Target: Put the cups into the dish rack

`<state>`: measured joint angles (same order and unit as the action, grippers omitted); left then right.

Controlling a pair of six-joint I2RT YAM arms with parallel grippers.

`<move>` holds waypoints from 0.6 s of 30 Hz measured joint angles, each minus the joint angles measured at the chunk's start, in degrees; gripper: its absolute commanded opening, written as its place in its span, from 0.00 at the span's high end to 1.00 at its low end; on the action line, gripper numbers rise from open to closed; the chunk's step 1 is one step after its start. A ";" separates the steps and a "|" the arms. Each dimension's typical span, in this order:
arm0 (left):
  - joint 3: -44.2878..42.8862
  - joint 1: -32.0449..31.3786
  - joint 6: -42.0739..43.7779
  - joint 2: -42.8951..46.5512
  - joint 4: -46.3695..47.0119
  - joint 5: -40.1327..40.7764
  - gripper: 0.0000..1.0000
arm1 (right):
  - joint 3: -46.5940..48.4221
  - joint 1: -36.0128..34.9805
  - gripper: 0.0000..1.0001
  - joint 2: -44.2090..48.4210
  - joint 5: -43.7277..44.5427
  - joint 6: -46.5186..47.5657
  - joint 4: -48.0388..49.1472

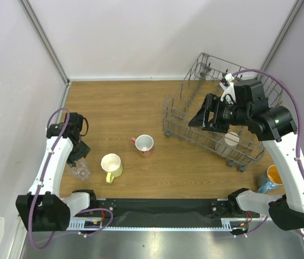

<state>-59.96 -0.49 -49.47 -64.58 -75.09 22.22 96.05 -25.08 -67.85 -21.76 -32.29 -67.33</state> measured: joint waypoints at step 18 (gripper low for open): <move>7.08 4.55 0.09 -6.29 10.25 -0.50 0.44 | 5.55 0.92 0.25 -2.75 0.46 6.51 -4.11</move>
<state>-52.88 4.05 -49.39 -70.87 -64.84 21.71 101.60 -24.16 -70.61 -21.30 -25.78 -71.44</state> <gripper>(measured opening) 0.575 0.754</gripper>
